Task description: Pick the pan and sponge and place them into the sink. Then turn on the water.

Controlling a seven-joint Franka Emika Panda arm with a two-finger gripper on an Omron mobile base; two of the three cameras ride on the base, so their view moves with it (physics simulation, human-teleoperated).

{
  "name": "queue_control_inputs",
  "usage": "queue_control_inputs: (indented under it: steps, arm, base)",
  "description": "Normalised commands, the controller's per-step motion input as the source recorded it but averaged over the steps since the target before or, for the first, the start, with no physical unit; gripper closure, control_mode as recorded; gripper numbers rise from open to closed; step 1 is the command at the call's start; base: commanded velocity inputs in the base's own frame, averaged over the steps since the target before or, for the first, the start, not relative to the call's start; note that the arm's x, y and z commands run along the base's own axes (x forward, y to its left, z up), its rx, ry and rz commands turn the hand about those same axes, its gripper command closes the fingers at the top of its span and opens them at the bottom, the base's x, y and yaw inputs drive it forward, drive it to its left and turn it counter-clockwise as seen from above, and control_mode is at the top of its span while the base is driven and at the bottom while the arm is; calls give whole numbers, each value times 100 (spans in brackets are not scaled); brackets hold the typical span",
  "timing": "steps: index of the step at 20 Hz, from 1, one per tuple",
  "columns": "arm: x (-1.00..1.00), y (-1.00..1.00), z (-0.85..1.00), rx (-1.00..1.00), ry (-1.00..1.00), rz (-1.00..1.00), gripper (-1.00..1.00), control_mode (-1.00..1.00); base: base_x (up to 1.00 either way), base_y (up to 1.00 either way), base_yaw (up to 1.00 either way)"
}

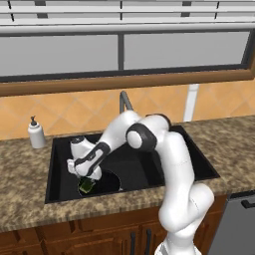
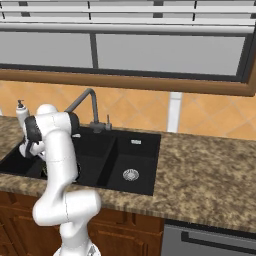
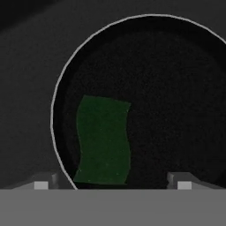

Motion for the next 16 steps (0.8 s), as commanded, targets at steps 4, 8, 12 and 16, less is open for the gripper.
queue_control_inputs:
  steps: [4, 8, 12, 16]
  arm:
    - [-26, 0, 92, -1, 0, 2, -100, -100]
    - [-44, -17, 100, -4, 0, 7, -100, -100]
    - [-56, -38, 100, -2, 0, 11, -100, -100]
    - [-81, -58, 100, -1, -2, 15, -100, -100]
  base:
    - [0, 0, 0]
    - [0, 0, 0]
    - [0, 0, 0]
    - [0, 0, 0]
